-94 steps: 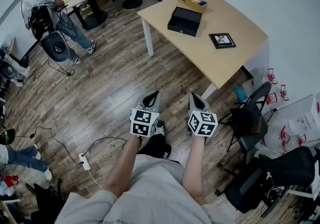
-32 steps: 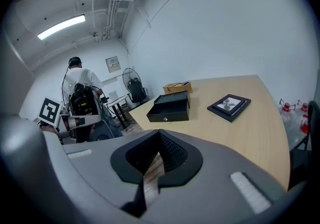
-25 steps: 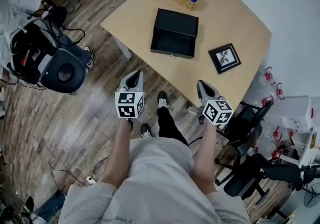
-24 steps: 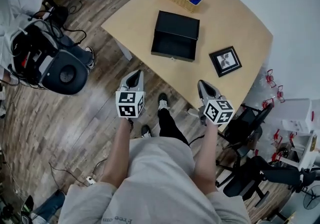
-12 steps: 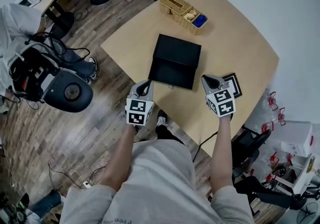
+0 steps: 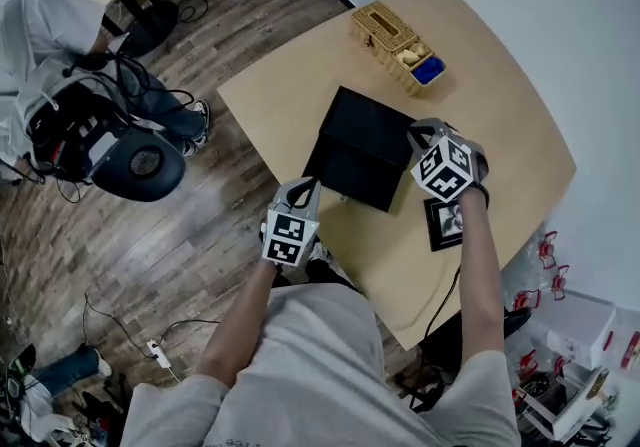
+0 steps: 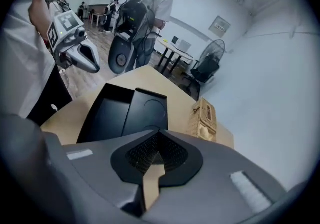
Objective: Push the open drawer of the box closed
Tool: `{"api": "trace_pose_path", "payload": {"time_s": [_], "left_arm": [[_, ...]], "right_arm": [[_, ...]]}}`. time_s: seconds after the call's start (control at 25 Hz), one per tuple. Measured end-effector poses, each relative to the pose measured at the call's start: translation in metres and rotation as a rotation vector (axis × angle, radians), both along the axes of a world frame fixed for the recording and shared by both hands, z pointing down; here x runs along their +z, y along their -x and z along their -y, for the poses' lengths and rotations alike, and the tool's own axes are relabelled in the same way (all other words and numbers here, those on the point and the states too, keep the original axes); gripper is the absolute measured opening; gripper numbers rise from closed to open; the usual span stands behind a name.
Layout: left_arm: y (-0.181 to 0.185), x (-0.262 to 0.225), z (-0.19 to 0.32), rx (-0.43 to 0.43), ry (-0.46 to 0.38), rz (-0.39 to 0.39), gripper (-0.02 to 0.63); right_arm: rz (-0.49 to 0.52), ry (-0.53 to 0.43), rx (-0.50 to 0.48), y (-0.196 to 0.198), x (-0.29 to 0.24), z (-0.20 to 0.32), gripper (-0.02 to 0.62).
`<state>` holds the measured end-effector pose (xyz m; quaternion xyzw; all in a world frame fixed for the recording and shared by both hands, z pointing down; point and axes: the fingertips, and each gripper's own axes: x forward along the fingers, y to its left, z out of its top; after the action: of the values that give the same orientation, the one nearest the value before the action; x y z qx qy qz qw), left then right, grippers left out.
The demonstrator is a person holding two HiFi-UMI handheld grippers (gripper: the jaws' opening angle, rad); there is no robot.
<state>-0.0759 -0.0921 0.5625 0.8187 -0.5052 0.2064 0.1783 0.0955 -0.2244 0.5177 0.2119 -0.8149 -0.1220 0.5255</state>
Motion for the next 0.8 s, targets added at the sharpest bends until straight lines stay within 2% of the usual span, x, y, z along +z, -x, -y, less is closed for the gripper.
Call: {"api": "trace_pose_path", "payload": {"time_s": [0.16,0.32,0.4,0.64,0.8], "left_arm": [[-0.002,0.013,0.002,-0.033,0.023,-0.007,0.052],[-0.007,0.025,0.002,-0.054,0.042,-0.034,0.052],[-0.011,0.033,-0.002,-0.053,0.060,-0.040,0.052],[-0.026,0.065,-0.015,-0.013,0.123,-0.049,0.052],[-0.038,0.082,-0.019,0.018,0.149,-0.051,0.054]], "right_arm": [[0.087,0.148,-0.081,0.042,0.034,0.009,-0.002],[0.232,0.321,-0.048,0.069,0.059,0.013,-0.002],[0.255,0.382,-0.030,0.073,0.072,0.016,-0.002],[0.270,0.474,-0.013,0.083,0.104,0.025,-0.002],[0.345,0.532,0.000,0.084,0.109,0.028,-0.002]]}}
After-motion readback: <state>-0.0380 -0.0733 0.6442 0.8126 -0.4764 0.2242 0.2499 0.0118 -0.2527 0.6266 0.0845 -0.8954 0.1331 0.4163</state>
